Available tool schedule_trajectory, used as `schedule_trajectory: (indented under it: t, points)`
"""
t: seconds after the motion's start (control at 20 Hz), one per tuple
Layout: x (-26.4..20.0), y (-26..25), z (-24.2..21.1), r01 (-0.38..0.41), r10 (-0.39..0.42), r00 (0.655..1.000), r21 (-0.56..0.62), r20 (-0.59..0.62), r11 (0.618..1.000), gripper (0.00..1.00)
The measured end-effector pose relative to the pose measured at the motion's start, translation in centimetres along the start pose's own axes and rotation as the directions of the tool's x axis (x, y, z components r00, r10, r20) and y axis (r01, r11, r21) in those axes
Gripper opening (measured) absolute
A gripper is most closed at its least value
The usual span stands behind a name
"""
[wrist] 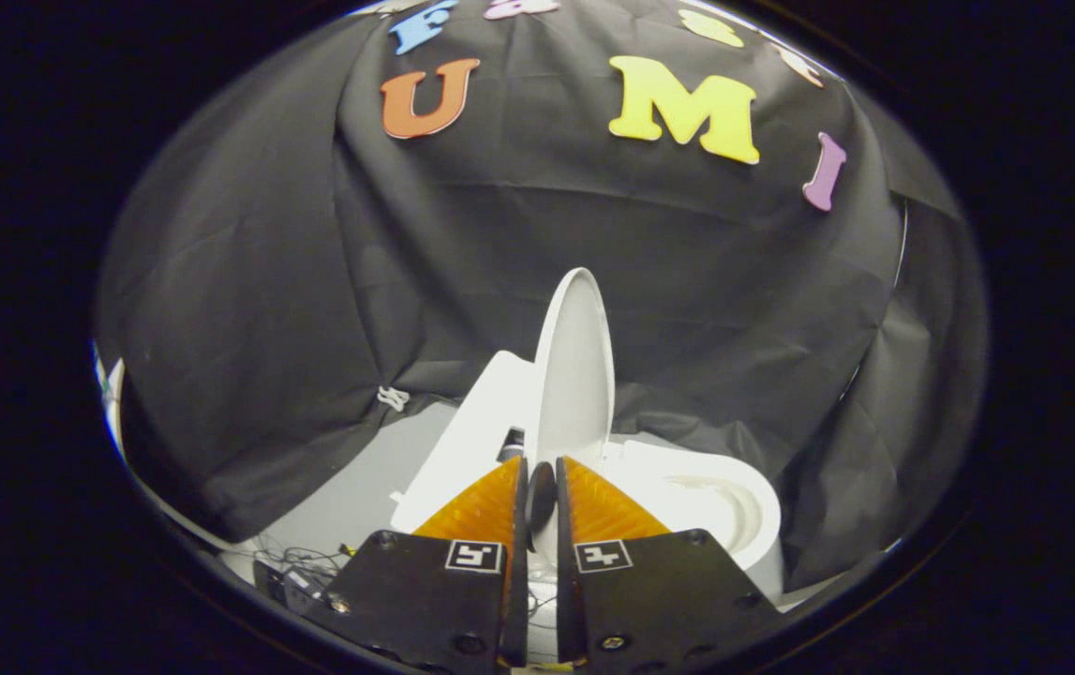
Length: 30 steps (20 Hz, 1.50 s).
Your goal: Open the toilet lid.
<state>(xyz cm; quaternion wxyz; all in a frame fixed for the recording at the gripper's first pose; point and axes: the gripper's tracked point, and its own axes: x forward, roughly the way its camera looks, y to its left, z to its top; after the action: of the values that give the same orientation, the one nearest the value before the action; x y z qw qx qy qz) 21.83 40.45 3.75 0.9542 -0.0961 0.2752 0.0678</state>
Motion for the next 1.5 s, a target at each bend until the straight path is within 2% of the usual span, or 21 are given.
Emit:
schedule_trajectory:
  t: [0.1, 0.2, 0.35, 0.45, 0.6, 0.7, 0.8, 0.9, 1.05, 1.3, 1.4, 1.5]
  points:
    - [-0.1, -0.9, -0.2, -0.011, 0.011, 1.000, -0.001, 0.019, 1.000, 0.15]
    - [-0.5, -1.1, -0.6, -0.064, 0.063, 0.998, 0.031, 0.031, 0.997, 0.21]
    - [-1.3, -0.8, -1.9, -0.196, 0.196, 0.981, 0.113, 0.006, 0.974, 0.40]
    - [-2.1, -1.6, -1.8, -0.226, 0.223, 0.974, 0.122, 0.035, 0.966, 0.47]
    - [-3.4, -3.3, -2.6, -0.248, 0.241, 0.967, 0.089, 0.086, 0.965, 0.50]
    - [-4.1, -4.5, -3.5, -0.268, 0.259, 0.961, 0.091, 0.099, 0.959, 0.57]
    - [-4.6, -7.2, -4.0, -0.236, 0.222, 0.968, 0.113, 0.120, 0.965, 0.68]
    - [-5.3, -9.8, -4.2, -0.211, 0.190, 0.970, 0.137, 0.152, 0.968, 0.68]
    - [-6.7, -13.9, -5.5, -0.173, 0.139, 0.971, 0.164, 0.197, 0.971, 0.80]
    - [-10.8, -20.2, -8.9, -0.124, 0.073, 0.959, 0.174, 0.275, 0.977, 0.82]
    - [-12.3, -21.8, -10.3, -0.124, 0.065, 0.955, 0.192, 0.290, 0.974, 0.96]
    - [-14.2, -23.0, -11.1, -0.128, 0.062, 0.946, 0.191, 0.319, 0.973, 0.98]
